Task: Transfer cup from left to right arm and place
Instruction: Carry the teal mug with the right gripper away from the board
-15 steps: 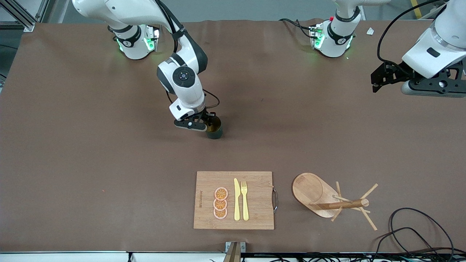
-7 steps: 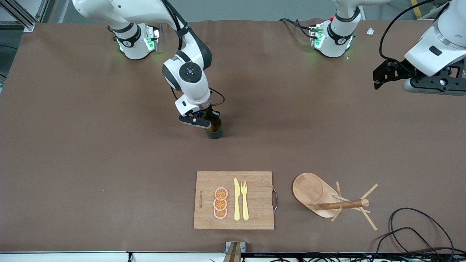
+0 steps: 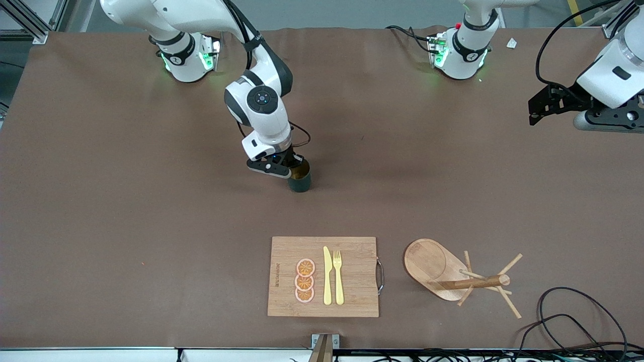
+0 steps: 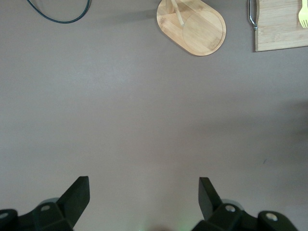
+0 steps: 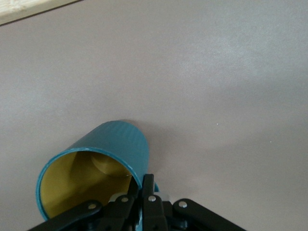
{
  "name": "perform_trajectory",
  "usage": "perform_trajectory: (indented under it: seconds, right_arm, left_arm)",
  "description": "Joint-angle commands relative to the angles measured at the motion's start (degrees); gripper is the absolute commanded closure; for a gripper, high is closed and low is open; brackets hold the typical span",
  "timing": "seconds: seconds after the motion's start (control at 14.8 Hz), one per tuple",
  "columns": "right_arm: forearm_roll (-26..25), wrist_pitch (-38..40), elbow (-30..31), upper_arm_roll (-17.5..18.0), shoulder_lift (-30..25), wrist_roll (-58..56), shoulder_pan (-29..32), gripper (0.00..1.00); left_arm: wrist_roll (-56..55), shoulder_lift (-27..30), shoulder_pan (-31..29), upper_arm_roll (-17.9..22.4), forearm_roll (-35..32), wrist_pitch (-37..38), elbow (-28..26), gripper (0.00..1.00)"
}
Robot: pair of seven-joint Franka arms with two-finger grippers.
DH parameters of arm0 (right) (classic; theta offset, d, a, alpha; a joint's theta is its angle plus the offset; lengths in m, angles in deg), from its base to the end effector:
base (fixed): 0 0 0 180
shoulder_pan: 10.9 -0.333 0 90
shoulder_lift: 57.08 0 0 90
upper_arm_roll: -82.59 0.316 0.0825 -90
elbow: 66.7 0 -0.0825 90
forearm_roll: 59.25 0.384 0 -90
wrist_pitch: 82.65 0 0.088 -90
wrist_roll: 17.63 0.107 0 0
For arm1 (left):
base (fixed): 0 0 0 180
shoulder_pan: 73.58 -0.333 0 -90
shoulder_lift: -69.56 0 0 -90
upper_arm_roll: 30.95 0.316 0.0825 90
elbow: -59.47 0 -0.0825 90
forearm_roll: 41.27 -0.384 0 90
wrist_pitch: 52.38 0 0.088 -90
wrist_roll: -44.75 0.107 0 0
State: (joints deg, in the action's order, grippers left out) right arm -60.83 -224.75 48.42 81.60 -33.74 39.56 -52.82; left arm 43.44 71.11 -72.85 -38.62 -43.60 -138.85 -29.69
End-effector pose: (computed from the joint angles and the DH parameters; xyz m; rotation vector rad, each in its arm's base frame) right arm 0.4621 0.4013 0.2566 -3.0818 0.4044 -0.0934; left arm 0.5348 -0.0755 0.6408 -3.0900 0.1880 0.0253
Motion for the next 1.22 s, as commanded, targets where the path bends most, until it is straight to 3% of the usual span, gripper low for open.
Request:
perform_trajectory:
  seconds: [0.0,0.27,0.61,0.88,1.15]
  right_arm:
    - [-1.0,5.0,-0.4,-0.6,-1.8,-6.9,1.1,1.0]
    - [-1.0,13.4,-0.4,-0.6,-5.2,-22.4,5.4,1.0]
    - [-0.8,14.6,0.3,-0.5,-6.8,-52.9,13.6,1.0]
    - [-0.9,16.6,6.2,-0.6,-11.4,-74.4,18.4,1.0]
    - [-1.0,17.8,12.9,-0.6,-19.3,-81.8,22.4,1.0]
  left_arm:
    - [1.0,1.2,-0.3,0.0,1.1,0.0,-0.9,0.0]
    - [1.0,1.4,-0.3,-0.4,1.0,0.0,-0.9,0.0]
    - [0.9,1.4,0.1,-0.7,0.8,0.0,-0.8,0.0]
    - [0.9,1.2,0.1,-0.6,0.8,0.0,-0.1,0.0]
    - [0.9,1.1,0.1,-0.6,0.7,0.0,0.0,0.0]
